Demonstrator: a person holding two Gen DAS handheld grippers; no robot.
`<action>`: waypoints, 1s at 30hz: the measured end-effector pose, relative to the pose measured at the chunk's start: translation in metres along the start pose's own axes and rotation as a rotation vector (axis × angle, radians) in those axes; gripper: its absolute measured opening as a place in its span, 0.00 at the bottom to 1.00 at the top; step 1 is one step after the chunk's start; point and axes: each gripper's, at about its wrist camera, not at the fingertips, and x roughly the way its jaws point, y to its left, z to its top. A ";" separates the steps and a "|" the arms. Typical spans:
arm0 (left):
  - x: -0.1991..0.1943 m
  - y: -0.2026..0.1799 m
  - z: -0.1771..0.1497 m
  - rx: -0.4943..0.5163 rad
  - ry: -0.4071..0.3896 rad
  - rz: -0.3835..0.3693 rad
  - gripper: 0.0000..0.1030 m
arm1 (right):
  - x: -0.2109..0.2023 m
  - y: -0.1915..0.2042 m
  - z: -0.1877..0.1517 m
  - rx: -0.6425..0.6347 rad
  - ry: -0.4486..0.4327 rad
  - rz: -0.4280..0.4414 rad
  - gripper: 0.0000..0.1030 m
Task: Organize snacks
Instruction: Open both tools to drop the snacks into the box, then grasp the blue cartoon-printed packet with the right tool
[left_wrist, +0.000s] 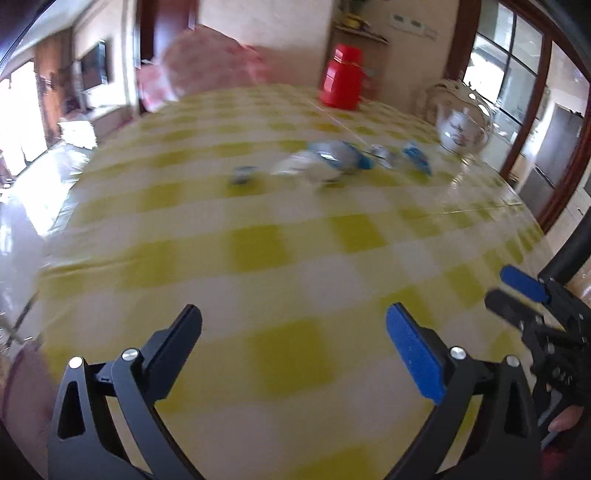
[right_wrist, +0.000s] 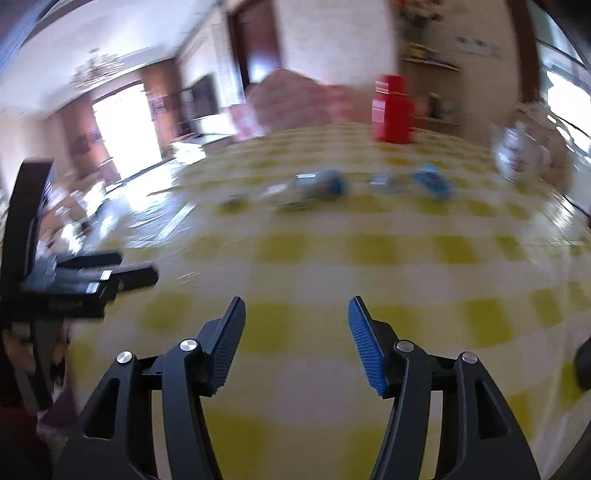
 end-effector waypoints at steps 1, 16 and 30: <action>0.013 -0.011 0.007 0.004 0.006 -0.006 0.97 | 0.007 -0.016 0.006 0.023 0.006 -0.018 0.56; 0.152 -0.121 0.110 -0.097 -0.137 -0.166 0.97 | 0.131 -0.219 0.104 0.643 0.022 -0.057 0.71; 0.155 -0.101 0.109 -0.125 -0.107 -0.242 0.98 | 0.247 -0.219 0.175 0.669 0.218 -0.182 0.79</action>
